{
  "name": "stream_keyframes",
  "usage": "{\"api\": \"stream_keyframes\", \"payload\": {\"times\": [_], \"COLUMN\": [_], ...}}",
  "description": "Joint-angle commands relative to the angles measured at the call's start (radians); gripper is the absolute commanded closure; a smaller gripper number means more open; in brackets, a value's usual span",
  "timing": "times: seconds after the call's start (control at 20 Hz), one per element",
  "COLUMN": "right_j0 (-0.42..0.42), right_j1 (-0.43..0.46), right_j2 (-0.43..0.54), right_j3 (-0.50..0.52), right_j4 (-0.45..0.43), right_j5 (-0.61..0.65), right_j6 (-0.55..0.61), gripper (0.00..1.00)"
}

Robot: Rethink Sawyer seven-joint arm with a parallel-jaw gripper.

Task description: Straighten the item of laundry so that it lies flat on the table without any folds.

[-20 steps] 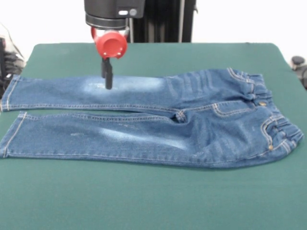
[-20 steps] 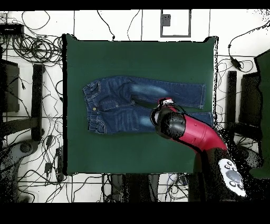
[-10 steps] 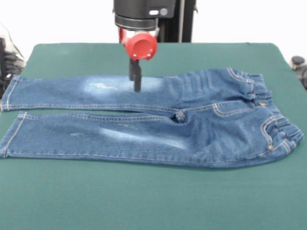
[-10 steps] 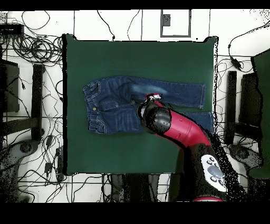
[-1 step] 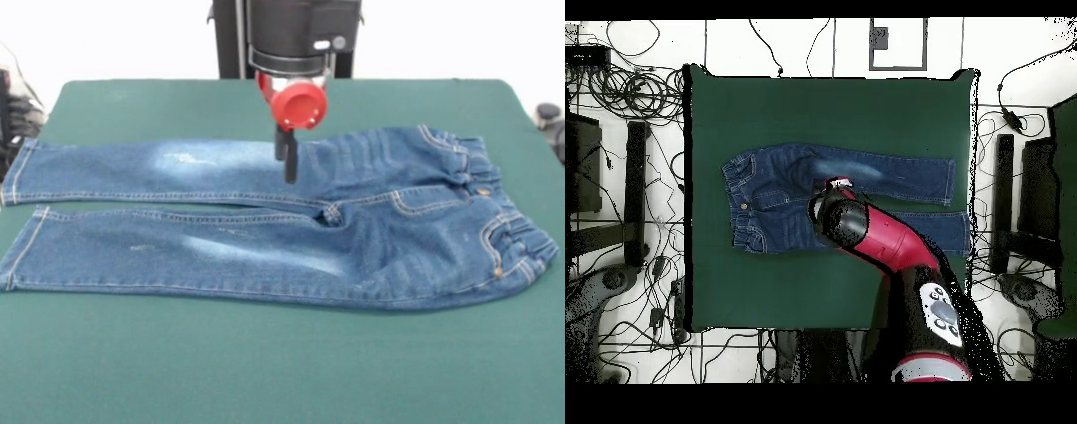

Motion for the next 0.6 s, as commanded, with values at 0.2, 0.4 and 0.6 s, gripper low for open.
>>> {"api": "stream_keyframes", "payload": {"times": [0.2,0.4,0.6], "right_j0": [0.072,0.112,0.148], "right_j1": [0.114,0.145,0.143], "right_j2": [0.015,0.021,0.015], "right_j3": [0.007,-0.025,-0.024], "right_j4": [0.167,0.230,0.286], "right_j5": [-0.036,-0.042,-0.024], "right_j6": [0.262,0.286,0.288], "gripper": [0.00,0.00,0.00]}}
